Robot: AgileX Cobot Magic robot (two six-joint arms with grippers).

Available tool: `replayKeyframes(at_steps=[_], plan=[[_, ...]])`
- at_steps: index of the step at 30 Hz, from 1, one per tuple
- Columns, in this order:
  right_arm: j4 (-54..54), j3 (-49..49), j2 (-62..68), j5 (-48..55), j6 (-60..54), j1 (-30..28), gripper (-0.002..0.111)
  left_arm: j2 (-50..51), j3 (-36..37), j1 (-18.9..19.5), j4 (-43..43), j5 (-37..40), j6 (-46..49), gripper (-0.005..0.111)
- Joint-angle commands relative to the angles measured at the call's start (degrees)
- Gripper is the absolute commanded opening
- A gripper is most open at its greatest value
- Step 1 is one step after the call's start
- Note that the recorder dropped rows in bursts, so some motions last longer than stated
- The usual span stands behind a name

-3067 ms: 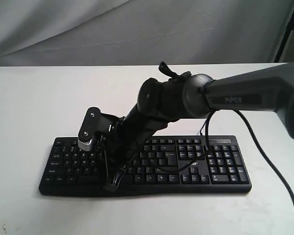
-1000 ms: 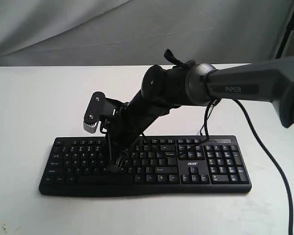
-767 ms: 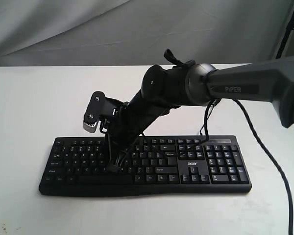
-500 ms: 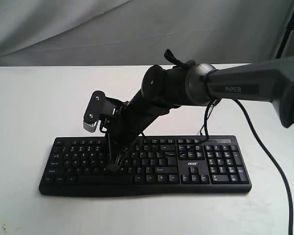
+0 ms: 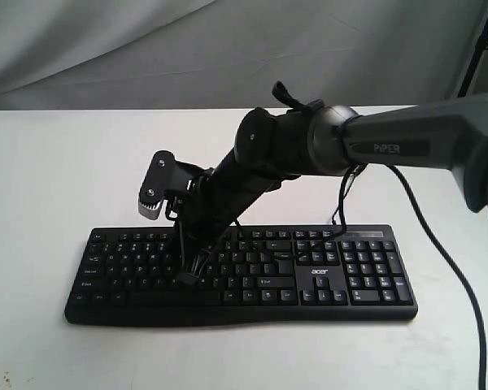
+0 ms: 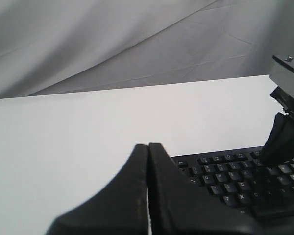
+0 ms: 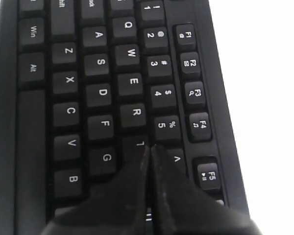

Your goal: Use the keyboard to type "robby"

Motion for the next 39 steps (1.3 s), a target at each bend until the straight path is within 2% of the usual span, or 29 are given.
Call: replayKeyframes(at_steps=[1, 28, 33, 39], plan=[[0.6, -0.4, 0.9, -0.5, -0.1, -0.3, 0.000, -0.2, 0.2, -0.4, 0.3, -0.3, -0.2, 0.000], [0.5, -0.4, -3.7, -0.2, 0.1, -0.3, 0.000, -0.2, 0.2, -0.4, 0.3, -0.3, -0.2, 0.000], [0.3, -0.4, -8.8, 0.1, 2.0, -0.3, 0.000, -0.2, 0.2, -0.4, 0.3, -0.3, -0.2, 0.000], [0.3, 2.4, -21.5, -1.5, 4.4, -0.3, 0.000, -0.2, 0.2, -0.4, 0.3, -0.3, -0.2, 0.000]])
